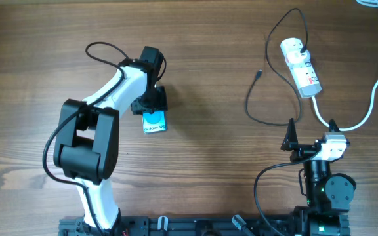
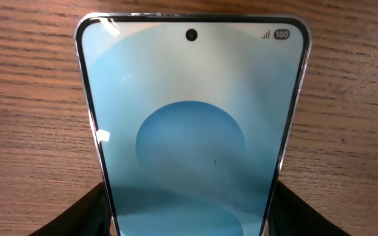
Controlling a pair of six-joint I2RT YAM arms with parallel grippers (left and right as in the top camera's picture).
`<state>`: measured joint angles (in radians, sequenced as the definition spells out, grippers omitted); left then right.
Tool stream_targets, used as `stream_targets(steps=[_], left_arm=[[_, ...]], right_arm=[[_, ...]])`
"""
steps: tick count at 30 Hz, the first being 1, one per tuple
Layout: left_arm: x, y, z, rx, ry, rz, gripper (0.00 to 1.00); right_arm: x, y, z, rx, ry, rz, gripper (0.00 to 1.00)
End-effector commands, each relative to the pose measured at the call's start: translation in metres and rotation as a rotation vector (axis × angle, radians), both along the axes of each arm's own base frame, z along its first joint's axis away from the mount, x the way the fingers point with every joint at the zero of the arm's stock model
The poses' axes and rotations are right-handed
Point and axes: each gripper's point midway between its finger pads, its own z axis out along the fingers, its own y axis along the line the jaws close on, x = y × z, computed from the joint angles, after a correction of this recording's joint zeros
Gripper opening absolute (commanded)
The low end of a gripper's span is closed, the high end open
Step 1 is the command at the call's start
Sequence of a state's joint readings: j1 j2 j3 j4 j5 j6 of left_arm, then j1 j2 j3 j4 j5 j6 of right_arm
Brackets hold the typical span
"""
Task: Plug charger to phone and switch on socket
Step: 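Close the left gripper on the phone's bottom edge and lift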
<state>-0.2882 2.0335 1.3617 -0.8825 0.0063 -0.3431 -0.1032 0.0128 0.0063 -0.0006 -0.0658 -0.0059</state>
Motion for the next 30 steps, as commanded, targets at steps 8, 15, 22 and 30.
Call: stream_targets(steps=[8, 15, 22, 30], left_arm=[[-0.007, -0.008, -0.003, -0.027, 0.071, -0.002, 0.50], [-0.006, -0.010, 0.013, -0.045, 0.048, 0.001, 0.51], [-0.001, -0.013, 0.043, -0.076, -0.028, -0.002, 0.50], [-0.002, -0.021, 0.060, -0.130, -0.052, -0.005, 0.49]], right_arm=[[-0.001, -0.002, 0.002, -0.015, -0.010, -0.012, 1.00], [-0.001, -0.002, 0.002, -0.014, -0.010, -0.012, 1.00], [-0.001, -0.002, 0.002, -0.014, -0.010, -0.012, 1.00], [-0.001, -0.002, 0.002, -0.015, -0.010, -0.012, 1.00]])
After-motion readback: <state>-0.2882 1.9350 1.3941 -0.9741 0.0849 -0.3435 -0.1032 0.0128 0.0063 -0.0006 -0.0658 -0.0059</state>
